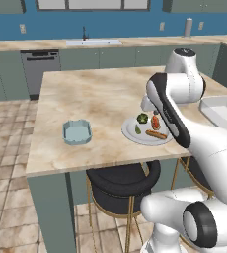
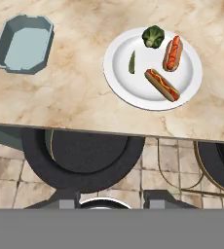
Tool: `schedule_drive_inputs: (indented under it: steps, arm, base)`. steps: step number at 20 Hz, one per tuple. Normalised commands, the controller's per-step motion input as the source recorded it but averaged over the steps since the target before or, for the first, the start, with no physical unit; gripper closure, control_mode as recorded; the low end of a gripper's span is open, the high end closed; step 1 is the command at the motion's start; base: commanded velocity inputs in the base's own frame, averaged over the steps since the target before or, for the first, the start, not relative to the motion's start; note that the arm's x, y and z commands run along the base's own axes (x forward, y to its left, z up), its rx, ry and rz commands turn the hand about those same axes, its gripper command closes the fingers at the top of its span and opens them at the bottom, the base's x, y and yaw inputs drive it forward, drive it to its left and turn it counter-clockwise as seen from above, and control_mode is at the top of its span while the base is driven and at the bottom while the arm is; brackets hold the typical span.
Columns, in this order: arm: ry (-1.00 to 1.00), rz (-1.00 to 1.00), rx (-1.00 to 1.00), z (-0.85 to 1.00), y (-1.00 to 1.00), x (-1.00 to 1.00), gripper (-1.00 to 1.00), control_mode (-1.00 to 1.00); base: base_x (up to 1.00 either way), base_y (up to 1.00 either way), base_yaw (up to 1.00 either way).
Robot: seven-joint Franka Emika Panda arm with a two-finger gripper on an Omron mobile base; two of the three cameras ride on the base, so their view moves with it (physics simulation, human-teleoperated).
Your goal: Place one cooked food and one vegetable from the large plate to each tupperware container.
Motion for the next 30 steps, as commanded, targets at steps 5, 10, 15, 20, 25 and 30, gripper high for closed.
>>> schedule_drive_inputs:
  steps: [5,10,15,20,25,30]
  arm:
    - [0.03,-0.01,-0.01,-0.06,-0.19,0.51,-1.00,-1.00]
    - [0.07,-0.03,-0.01,-0.35,-0.02,0.99,-1.00,-1.00]
    - [0.01,0.00,0.00,-0.69,-0.07,0.87,-1.00,-1.00]
    - [0.02,-0.02,0.01,-0.87,-0.12,0.87,-1.00,-1.00]
    - [0.00,0.00,0.07,-0.65,-0.15,0.59,-1.00,-1.00]
    - [0.02,-0.01,0.01,-0.57,-0.09,0.52,-1.00,-1.00]
  base:
    - [0.00,0.00,0.00]
    - [0.00,0.00,0.00]
    - [0.00,0.00,0.00]
    - [0.00,0.00,0.00]
    - [0.00,0.00,0.00]
    - [0.00,0.00,0.00]
